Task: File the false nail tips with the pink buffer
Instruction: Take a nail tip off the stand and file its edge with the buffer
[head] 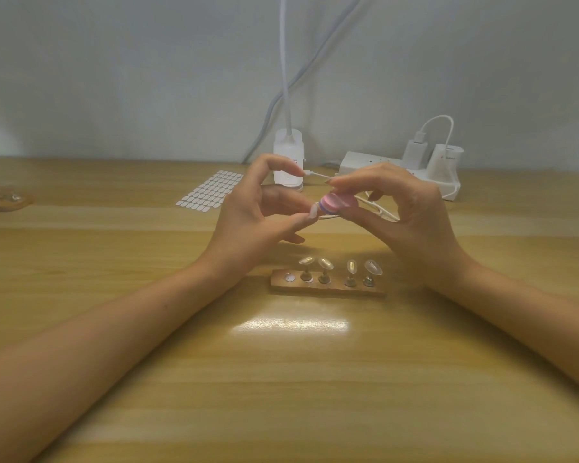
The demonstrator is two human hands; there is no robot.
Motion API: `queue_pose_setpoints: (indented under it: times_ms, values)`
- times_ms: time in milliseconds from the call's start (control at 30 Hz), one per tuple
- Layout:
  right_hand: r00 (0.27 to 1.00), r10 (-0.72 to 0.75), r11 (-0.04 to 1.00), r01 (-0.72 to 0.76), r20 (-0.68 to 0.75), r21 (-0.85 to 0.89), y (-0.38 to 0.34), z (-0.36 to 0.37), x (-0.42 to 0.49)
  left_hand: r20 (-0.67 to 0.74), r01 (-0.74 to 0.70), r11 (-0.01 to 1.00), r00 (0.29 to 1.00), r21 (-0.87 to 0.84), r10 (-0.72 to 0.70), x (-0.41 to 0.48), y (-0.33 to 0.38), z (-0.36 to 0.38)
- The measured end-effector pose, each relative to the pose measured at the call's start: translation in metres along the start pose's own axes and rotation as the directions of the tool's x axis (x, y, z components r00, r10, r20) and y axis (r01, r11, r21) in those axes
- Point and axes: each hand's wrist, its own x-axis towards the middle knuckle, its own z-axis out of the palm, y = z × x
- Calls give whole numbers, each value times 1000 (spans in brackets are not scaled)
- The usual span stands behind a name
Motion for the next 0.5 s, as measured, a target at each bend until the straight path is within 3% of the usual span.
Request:
queue_pose_setpoints:
  times_ms: [167, 367, 500]
  values:
    - [995, -80, 993, 86, 65, -85, -1, 9, 1, 18, -11, 1000, 1000, -17, 12, 0, 0, 0]
    - [988, -145, 982, 150, 43, -114, -2, 9, 2, -10, -18, 997, 1000, 71, 19, 1, -4, -2]
    - [997, -67, 989, 72, 46, -128, 3, 5, 4, -24, -6, 992, 1000, 128, 9, 0, -3, 0]
